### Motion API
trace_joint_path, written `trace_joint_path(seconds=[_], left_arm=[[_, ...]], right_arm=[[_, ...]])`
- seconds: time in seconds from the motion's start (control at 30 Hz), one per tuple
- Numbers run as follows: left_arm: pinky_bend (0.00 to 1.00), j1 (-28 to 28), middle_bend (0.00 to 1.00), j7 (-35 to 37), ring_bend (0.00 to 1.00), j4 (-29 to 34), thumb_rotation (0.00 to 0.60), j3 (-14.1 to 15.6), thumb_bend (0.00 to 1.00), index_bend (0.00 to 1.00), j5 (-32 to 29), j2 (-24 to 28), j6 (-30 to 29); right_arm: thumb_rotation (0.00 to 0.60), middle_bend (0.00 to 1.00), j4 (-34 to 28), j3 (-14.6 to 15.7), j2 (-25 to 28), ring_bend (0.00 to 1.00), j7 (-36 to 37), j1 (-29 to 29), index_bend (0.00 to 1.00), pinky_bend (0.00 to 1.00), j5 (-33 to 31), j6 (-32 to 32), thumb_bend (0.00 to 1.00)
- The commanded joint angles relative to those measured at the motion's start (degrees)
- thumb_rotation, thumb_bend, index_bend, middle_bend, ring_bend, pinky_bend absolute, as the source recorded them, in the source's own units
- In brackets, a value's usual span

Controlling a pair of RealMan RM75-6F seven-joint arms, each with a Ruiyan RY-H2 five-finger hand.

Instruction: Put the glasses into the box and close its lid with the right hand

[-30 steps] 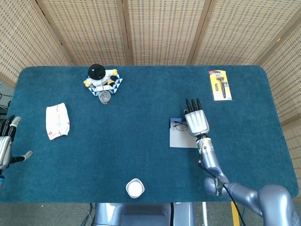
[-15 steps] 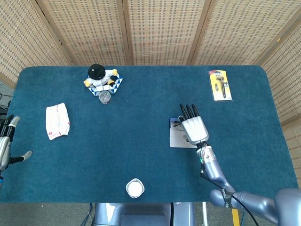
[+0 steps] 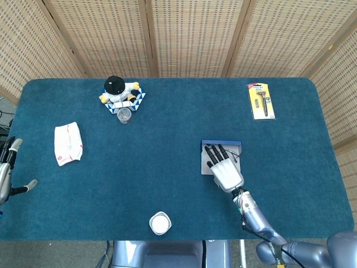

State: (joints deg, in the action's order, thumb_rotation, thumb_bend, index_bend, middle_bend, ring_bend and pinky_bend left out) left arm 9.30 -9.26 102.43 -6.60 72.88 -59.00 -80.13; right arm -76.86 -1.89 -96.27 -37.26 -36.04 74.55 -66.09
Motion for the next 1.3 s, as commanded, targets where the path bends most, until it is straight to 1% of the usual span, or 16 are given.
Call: trace_joint_path(seconds=[0.03, 0.27, 0.47, 0.8, 0.93, 1.3], left_arm=[[0.00, 0.0, 0.00, 0.0, 0.00, -0.1, 0.600, 0.0, 0.00, 0.00, -0.1, 0.0, 0.1], [0.00, 0.1, 0.00, 0.2, 0.00, -0.1, 0.600, -0.2, 0.00, 0.00, -0.5, 0.1, 0.4], [0.00, 0.2, 0.00, -0.1, 0.00, 0.0, 0.600, -0.2, 0.00, 0.00, -0.6, 0.0, 0.5], [0.00, 0.4, 0.00, -0.6, 0.00, -0.1, 0.600, -0.1, 0.00, 0.00, -0.8, -0.2, 0.6], [0.00, 0.3, 0.00, -0.7, 0.00, 0.0, 0.600, -0.1, 0.00, 0.00, -0.7, -0.2, 0.5], [0.00, 0.4, 0.00, -0.4, 0.00, 0.0, 0.600, -0.2, 0.00, 0.00, -0.9, -0.1, 0.6]], right_arm=[[0.600, 0.03, 2.0, -0.3, -1.5, 0.00, 0.2, 0.0, 0.39, 0.05, 0.3, 0.6, 0.35], [0.600, 0.03, 6.5, -0.9, -3.7, 0.00, -0.6, -0.2, 0.39, 0.05, 0.5, 1.7, 0.36], [0.600, 0.03, 10.1, -0.5, -4.5, 0.00, -0.7, -0.2, 0.39, 0.05, 2.5, 1.5, 0.36], [0.600, 0.03, 9.6, -0.2, -4.3, 0.00, 0.2, 0.7, 0.39, 0.05, 3.8, 1.4, 0.36], [0.600, 0.03, 9.6, 0.0, -4.3, 0.00, -0.8, 1.0, 0.39, 0.05, 4.0, 1.8, 0.36], [0.600, 0.04, 12.8, -0.2, -6.1, 0.00, -0.7, 1.1, 0.39, 0.05, 5.3, 2.0, 0.36]])
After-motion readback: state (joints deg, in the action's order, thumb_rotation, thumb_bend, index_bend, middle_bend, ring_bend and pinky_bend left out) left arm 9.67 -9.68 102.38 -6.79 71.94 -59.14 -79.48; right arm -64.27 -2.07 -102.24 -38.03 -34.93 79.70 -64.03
